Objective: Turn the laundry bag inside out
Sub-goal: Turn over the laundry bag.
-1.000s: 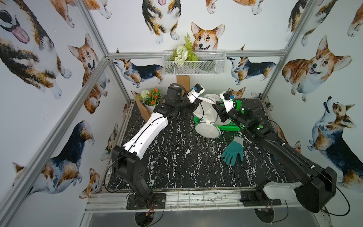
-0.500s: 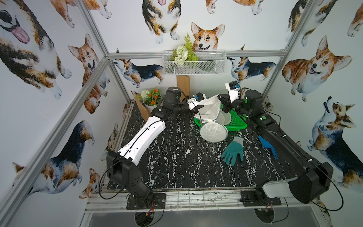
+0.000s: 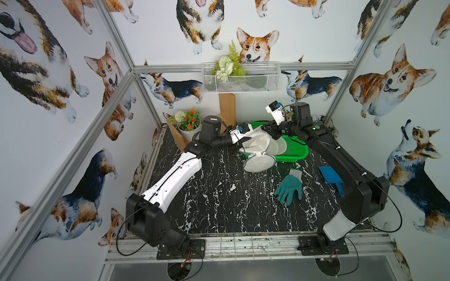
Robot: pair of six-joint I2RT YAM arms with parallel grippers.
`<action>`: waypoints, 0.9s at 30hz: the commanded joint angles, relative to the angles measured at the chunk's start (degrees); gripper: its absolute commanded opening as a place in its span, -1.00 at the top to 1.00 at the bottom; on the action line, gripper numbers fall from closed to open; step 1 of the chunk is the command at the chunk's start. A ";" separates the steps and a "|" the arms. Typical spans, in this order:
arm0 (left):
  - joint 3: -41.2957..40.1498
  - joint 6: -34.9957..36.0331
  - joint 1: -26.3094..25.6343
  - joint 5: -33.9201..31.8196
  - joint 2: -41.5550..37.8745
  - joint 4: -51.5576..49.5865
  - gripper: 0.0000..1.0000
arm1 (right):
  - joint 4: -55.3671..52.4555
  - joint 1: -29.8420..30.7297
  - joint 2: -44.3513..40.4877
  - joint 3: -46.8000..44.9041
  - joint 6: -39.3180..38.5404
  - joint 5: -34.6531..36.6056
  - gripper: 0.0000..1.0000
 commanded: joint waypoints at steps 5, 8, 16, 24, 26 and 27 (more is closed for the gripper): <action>-6.52 -22.05 0.84 4.16 -2.05 27.93 1.00 | -1.68 -4.30 -4.36 -5.96 9.89 7.56 0.15; -9.24 -30.07 1.22 3.85 -1.87 35.99 1.00 | 0.05 -5.74 -7.48 -10.04 13.66 5.48 0.03; -12.26 -46.89 1.41 3.03 0.39 51.54 1.00 | 7.55 -10.72 -12.21 -20.07 27.20 1.94 -0.05; -12.78 -55.08 0.86 -0.08 1.12 55.61 1.00 | 18.31 -11.86 -13.40 -26.57 39.06 -1.30 -0.11; -13.45 -55.30 0.05 -1.64 0.83 55.36 1.00 | 17.71 -12.00 -13.38 -25.01 38.61 0.60 -0.11; -13.85 -55.47 -0.29 -2.74 0.61 55.10 1.00 | 17.27 -12.25 -13.71 -24.02 37.69 1.44 -0.11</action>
